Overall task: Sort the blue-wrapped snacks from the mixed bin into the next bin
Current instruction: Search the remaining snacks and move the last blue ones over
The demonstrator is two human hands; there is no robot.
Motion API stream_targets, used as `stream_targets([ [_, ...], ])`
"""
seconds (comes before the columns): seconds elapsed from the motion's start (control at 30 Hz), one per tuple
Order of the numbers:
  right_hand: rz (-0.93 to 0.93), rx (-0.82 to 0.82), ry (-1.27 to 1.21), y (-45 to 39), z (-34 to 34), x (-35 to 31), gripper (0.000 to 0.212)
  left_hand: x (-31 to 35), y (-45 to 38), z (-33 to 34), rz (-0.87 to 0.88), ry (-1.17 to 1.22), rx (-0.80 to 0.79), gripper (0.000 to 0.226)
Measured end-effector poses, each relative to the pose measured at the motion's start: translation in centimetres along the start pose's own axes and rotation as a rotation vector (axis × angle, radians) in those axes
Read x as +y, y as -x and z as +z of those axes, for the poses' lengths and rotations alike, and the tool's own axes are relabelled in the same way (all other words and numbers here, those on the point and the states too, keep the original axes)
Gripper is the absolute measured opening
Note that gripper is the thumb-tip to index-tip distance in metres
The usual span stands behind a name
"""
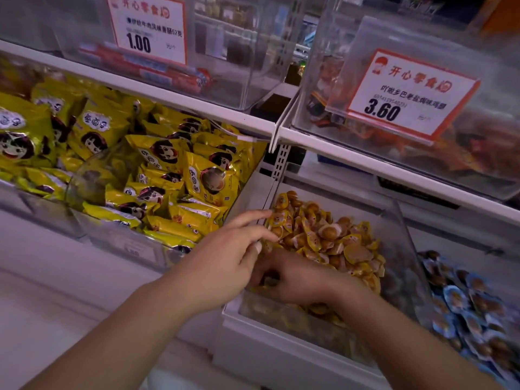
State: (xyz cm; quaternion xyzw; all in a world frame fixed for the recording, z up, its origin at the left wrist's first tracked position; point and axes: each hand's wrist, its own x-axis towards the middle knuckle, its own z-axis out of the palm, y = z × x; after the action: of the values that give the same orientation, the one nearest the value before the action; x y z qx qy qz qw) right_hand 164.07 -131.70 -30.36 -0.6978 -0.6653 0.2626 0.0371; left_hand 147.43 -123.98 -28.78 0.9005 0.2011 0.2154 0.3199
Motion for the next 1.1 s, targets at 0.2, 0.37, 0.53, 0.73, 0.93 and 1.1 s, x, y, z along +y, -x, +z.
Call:
stream_targets([
  [0.2,0.071,-0.141,0.454,2.4,-2.8,3.3,0.019,-0.2,-0.1,-0.2,-0.007,-0.006,-0.027,0.029],
  [0.37,0.224,-0.060,0.537,2.8,-3.7,4.7,0.012,-0.1,0.0,-0.2,-0.009,-0.011,-0.035,0.030],
  [0.53,0.159,0.002,0.522,2.6,-1.9,3.6,0.023,0.1,0.0,-0.1,-0.026,-0.018,-0.031,0.029],
  [0.73,0.075,-0.122,0.533,2.0,-0.6,3.0,0.056,0.3,0.0,0.1,-0.033,-0.030,-0.017,0.030],
  [0.93,0.020,-0.251,0.708,2.0,-1.2,2.6,0.046,0.3,0.0,0.0,-0.026,-0.023,-0.016,0.031],
  [1.1,0.010,-0.192,0.810,2.6,-2.0,3.1,0.043,0.2,-0.1,0.0,-0.012,-0.025,-0.021,0.030],
])
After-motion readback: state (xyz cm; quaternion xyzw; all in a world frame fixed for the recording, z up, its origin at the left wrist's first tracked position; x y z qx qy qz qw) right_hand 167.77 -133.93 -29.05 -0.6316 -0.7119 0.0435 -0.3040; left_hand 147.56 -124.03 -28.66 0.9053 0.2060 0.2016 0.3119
